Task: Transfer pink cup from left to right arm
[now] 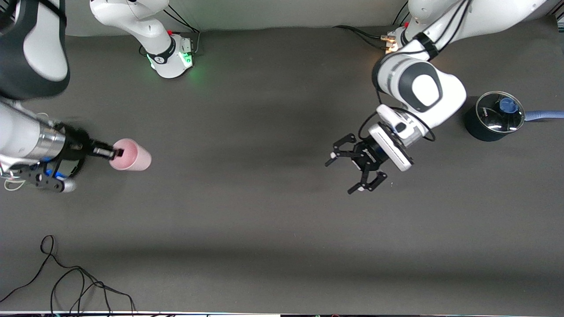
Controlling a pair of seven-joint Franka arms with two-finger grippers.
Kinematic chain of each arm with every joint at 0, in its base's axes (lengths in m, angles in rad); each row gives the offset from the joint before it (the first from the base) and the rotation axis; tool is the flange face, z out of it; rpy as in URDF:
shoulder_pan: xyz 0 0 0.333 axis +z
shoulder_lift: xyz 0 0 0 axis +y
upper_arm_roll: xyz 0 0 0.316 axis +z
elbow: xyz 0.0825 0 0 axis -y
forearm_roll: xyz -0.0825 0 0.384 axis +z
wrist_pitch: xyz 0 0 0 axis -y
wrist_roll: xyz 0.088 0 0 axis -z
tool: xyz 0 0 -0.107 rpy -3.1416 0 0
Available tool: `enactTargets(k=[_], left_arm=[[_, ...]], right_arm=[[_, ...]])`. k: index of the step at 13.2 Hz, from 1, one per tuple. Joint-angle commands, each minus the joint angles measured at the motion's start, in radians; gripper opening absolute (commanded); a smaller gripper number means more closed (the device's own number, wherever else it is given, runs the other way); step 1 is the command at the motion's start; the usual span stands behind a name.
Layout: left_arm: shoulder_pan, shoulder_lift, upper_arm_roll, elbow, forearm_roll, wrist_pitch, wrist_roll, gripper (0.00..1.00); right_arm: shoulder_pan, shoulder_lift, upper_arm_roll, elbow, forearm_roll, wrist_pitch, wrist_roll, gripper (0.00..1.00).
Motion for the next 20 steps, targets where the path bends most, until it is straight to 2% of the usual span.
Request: enactTargets(k=[1,7,10,12,14,15,16,17,20], left_arm=[[0.066,-0.02,-0.018,-0.054,0.054,-0.08,-0.011,1.0],[0.181,-0.02,-0.007,-0.119,0.2,-0.281,-0.016,1.0],[0.233,-0.035,0.051,-0.143,0.3,-0.428,-0.03,1.0],[0.281,-0.037,0.082,-0.142,0.506,-0.555,-0.187,1.0],[0.356,-0.043,0.088,-0.099,0.838,-0.74,-0.496,1.0],[0.381,-0.041,0.09,-0.065,0.945,-0.831,-0.595,1.0],[0.413,-0.043,0.09,-0.026,1.01,-0.92,-0.663,1.0],[0.437,-0.044,0.09,0.004,1.047,-0.989,-0.707,1.0],[0.507,-0.066,0.09,0.105,1.229,-1.201,-0.893,1.0]], right_arm=[[0.026,-0.028,-0.007,-0.205,-0.019,0.197,-0.034,0.0],[0.025,0.004,-0.007,-0.547,-0.017,0.694,-0.146,0.0],[0.026,0.062,-0.006,-0.629,-0.014,0.86,-0.166,0.0],[0.028,0.075,-0.003,-0.646,-0.005,0.891,-0.166,0.0],[0.025,0.087,-0.003,-0.644,-0.005,0.893,-0.166,0.0],[0.025,0.09,-0.003,-0.644,-0.002,0.893,-0.166,0.27],[0.025,0.087,-0.003,-0.644,0.0,0.893,-0.164,0.82],[0.025,0.079,-0.003,-0.641,0.001,0.885,-0.161,1.0],[0.026,0.009,-0.006,-0.632,0.003,0.874,-0.115,1.0]])
